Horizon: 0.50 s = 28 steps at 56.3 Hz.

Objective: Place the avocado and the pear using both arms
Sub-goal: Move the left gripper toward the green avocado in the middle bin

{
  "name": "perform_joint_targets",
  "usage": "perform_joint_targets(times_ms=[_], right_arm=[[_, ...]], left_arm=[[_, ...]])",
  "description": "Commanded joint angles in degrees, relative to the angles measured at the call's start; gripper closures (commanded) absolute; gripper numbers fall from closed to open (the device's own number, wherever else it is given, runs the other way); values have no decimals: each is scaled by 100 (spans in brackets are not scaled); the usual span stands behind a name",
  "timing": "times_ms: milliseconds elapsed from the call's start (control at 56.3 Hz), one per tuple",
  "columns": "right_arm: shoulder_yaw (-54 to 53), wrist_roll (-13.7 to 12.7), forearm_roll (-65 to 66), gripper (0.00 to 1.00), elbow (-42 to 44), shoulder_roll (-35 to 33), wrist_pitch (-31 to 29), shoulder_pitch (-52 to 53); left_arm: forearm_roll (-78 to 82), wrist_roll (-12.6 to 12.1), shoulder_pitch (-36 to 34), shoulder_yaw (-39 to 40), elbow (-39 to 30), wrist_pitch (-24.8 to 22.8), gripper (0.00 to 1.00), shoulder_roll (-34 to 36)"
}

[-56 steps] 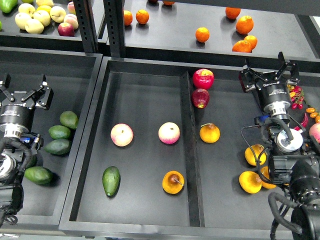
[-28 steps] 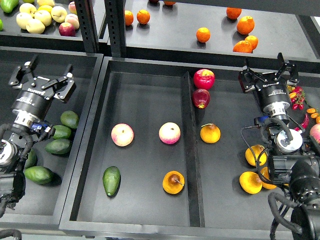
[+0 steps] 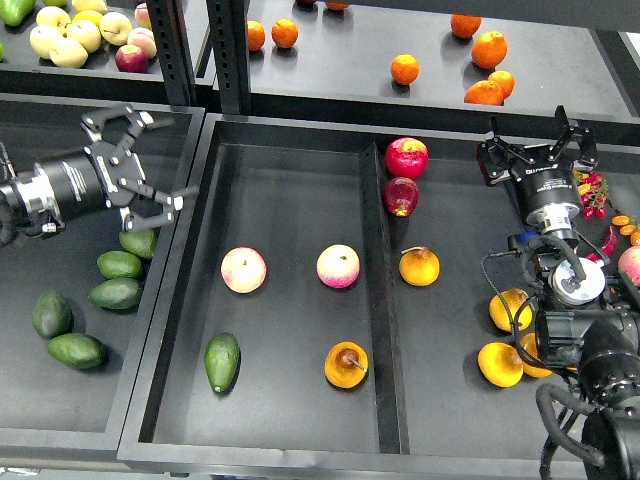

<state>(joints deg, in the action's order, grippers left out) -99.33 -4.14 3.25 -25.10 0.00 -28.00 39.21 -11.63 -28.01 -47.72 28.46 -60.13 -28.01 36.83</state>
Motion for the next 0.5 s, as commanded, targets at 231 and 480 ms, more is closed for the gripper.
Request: perform_joint_targets(times_ms=[231,480], right_arm=[[19,1,1,1,14,0,0,-19],[36,-17,1,1,23,0,0,-28]], left_arm=[[3121,1,-158,-1431,-1009,1,2,-298],[3843,1,-597,-1641,-930,1,2,-1045]])
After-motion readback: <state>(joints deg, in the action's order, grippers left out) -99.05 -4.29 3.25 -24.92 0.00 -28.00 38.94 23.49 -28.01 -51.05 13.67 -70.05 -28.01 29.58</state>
